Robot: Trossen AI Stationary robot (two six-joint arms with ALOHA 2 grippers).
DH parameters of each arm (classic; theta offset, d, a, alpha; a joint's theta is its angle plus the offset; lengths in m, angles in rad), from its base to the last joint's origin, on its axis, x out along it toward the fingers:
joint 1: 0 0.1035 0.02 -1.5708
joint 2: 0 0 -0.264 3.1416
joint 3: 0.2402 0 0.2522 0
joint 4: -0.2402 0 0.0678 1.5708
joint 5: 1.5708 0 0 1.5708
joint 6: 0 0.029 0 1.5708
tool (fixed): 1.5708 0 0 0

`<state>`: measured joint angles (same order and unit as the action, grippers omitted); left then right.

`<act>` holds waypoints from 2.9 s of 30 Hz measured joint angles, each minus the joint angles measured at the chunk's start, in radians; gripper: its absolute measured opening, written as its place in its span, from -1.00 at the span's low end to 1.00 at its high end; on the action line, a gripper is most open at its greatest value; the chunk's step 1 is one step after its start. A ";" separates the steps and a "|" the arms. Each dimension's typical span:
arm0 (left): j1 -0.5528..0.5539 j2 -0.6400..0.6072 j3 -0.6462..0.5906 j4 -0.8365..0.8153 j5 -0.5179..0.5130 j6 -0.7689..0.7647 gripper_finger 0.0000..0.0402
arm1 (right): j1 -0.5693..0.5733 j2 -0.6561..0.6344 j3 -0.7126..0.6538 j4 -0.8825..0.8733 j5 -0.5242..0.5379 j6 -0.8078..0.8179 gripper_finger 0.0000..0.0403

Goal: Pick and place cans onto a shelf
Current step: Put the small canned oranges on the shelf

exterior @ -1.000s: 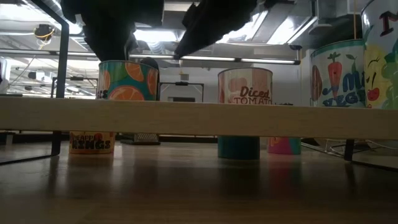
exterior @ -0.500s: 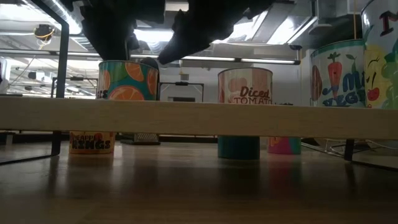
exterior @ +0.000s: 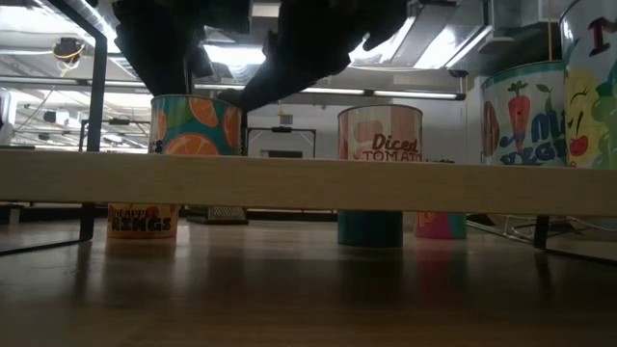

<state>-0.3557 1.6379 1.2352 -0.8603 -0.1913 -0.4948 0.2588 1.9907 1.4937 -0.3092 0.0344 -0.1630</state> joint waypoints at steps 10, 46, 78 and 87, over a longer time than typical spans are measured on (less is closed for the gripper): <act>-0.020 0.000 0.000 0.014 0.028 -0.022 -0.81 | -0.005 -0.001 0.000 -0.001 0.046 -0.007 -0.47; -0.038 0.000 0.000 0.010 0.089 -0.017 -0.81 | -0.005 -0.031 0.002 -0.056 -0.025 -0.023 -0.47; -0.076 0.000 0.001 0.072 0.206 -0.018 -0.81 | -0.007 0.000 0.000 -0.011 0.028 -0.021 -0.47; -0.064 0.000 0.001 0.061 0.115 -0.017 -0.81 | -0.007 -0.011 0.000 -0.035 -0.044 -0.020 -0.47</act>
<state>-0.4194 1.6382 1.2362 -0.7994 -0.0765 -0.5119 0.2520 1.9800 1.4937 -0.3439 -0.0101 -0.1833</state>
